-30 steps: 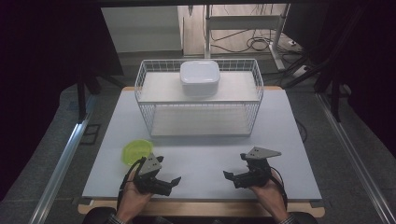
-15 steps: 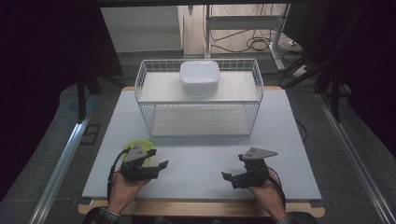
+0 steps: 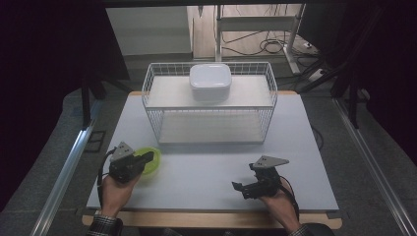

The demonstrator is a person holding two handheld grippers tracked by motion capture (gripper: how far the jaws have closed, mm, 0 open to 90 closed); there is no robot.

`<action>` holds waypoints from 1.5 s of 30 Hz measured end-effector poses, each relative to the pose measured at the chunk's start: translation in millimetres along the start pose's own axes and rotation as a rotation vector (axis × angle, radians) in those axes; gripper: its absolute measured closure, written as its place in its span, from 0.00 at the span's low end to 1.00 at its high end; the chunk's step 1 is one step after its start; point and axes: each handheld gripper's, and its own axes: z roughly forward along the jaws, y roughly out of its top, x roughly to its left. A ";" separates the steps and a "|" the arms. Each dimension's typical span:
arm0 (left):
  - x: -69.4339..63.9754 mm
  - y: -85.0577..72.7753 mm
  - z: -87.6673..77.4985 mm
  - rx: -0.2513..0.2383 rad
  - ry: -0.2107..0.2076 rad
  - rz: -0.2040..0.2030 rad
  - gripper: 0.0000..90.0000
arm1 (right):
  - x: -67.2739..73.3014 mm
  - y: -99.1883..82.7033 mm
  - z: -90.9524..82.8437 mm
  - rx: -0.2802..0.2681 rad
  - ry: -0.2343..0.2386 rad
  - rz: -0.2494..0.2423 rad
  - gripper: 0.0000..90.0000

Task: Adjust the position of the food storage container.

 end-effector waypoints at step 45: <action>37.4 -30.5 7.1 0.140 0.178 -0.108 1.00 | 1.6 -3.8 7.7 0.078 -0.010 -0.039 0.07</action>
